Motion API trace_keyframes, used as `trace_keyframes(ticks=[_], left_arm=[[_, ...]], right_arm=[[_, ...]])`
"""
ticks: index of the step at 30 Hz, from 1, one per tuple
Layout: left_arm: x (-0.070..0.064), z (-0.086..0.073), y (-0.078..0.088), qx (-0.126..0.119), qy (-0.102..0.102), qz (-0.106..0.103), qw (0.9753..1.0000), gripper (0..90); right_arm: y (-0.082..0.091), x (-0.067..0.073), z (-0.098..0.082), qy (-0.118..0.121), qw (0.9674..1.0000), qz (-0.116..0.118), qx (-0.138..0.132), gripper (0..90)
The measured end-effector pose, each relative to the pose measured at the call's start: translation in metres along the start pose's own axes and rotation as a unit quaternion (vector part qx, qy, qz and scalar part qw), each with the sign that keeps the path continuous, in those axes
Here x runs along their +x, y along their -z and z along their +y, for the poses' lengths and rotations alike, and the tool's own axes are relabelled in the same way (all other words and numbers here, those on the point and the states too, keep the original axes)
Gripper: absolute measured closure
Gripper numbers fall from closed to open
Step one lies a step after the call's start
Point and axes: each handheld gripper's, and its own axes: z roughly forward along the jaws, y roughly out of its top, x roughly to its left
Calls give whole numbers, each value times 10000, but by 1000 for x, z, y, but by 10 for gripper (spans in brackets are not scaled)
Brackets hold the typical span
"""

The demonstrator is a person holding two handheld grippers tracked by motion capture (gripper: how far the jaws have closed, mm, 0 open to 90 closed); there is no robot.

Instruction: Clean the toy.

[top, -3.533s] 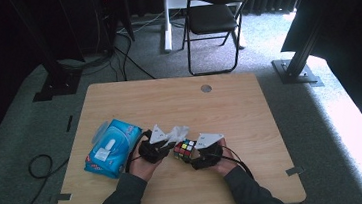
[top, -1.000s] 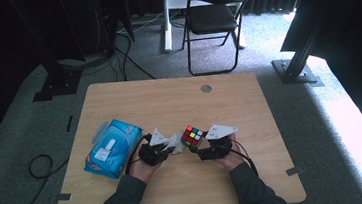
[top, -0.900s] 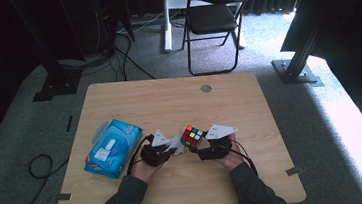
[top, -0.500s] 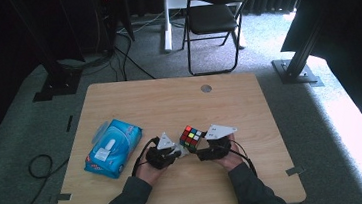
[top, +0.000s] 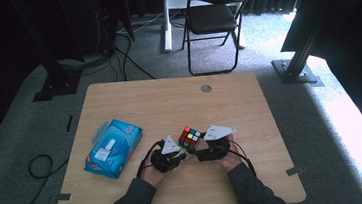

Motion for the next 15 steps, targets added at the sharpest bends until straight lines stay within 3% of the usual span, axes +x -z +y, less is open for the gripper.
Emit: trace_keyframes(ticks=[9, 15], left_arm=[[-10, 1, -6, -28, -187, -113, 9998, 853], [-11, 1, -5, -53, -192, -106, 9997, 852]], right_arm=[[-1, 1, 0, 21, 10000, 29, 9, 341], [-1, 0, 0, -17, 10000, 42, -10, 341]])
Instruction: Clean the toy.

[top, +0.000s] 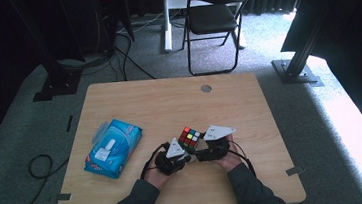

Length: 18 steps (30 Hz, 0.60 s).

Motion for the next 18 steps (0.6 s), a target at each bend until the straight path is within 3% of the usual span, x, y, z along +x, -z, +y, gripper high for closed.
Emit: trace_keyframes(ticks=[18], left_arm=[[12, -3, 6, -110, 216, 346, 9991, 852]], right_arm=[[2, -1, 0, -42, 10000, 48, -46, 341]])
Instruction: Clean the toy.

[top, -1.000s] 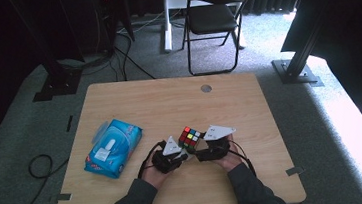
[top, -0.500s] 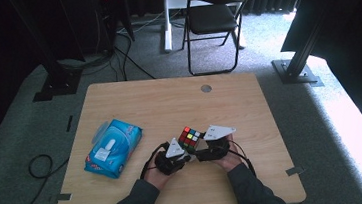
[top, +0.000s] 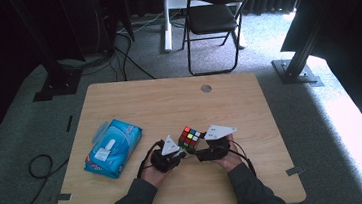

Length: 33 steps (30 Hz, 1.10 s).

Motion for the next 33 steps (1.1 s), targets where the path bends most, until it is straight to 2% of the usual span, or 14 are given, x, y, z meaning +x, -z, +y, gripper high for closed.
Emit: trace_keyframes(ticks=[19, 33], left_arm=[[14, -2, 9, -92, 213, 176, 9996, 851], [4, -1, 4, -85, 104, 9, 9999, 851]], right_arm=[[4, -4, 0, -19, 10000, -53, -57, 341], [2, -3, 0, -63, 10000, -20, -51, 341]])
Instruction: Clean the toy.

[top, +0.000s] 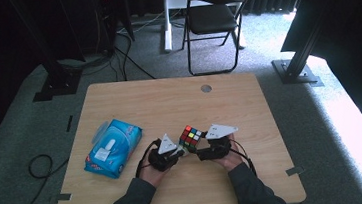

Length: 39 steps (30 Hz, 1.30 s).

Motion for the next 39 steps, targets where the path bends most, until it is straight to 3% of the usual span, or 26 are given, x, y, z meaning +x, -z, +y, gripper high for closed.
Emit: trace_keyframes(ticks=[17, 26, 39], left_arm=[[-16, 2, -6, 12, -331, -334, 9989, 851], [-22, 4, -6, 34, -529, -364, 9979, 851], [2, 1, 10, -77, -213, 13, 9997, 851]], right_arm=[[-1, 0, 0, -2, 10000, 7, 2, 341], [1, -4, -1, -48, 9999, -131, -8, 341], [5, -13, -6, -167, 9993, -325, 15, 341]])
